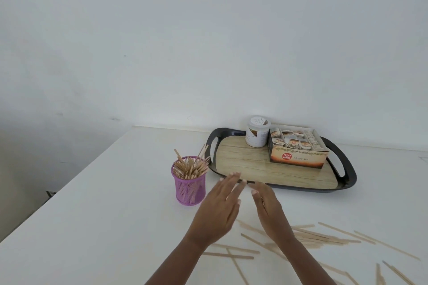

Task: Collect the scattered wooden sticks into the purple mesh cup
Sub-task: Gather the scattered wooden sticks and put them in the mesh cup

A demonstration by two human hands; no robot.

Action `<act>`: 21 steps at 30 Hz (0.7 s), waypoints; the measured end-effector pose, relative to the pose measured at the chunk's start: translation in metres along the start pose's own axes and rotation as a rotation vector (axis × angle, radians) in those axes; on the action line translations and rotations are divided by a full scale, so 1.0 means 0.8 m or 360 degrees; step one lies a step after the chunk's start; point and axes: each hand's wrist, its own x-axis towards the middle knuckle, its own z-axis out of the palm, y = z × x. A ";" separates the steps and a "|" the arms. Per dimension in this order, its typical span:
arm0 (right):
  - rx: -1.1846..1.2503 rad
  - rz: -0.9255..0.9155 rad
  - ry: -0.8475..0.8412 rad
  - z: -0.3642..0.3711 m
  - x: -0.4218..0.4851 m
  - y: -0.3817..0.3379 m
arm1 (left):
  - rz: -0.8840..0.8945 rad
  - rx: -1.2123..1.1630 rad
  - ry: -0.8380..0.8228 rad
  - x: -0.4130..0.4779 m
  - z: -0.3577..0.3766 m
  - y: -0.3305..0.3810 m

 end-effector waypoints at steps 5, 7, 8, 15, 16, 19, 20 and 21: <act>-0.0349 0.0074 -0.0057 -0.037 -0.025 0.036 | -0.0146 -0.0129 -0.0387 -0.009 0.038 0.033; -0.0489 0.0115 -0.0071 -0.053 -0.032 0.049 | -0.0279 -0.0223 -0.0680 -0.010 0.051 0.044; -0.0542 0.0147 -0.0068 -0.062 -0.036 0.055 | -0.0307 -0.0252 -0.0804 -0.011 0.058 0.050; -0.0914 0.0398 -0.0058 -0.134 -0.060 0.098 | -0.0259 -0.0319 -0.1021 0.006 0.073 0.099; -0.0964 0.0437 -0.0055 -0.144 -0.063 0.103 | -0.0268 -0.0360 -0.1028 0.010 0.073 0.106; -0.1014 0.0563 -0.0090 -0.170 -0.073 0.113 | -0.0271 -0.0458 -0.1060 0.020 0.073 0.125; -0.1004 0.0597 -0.0114 -0.177 -0.077 0.115 | -0.0249 -0.0466 -0.1078 0.023 0.074 0.130; -0.0986 0.0623 -0.0138 -0.183 -0.082 0.116 | -0.0218 -0.0462 -0.1090 0.025 0.075 0.135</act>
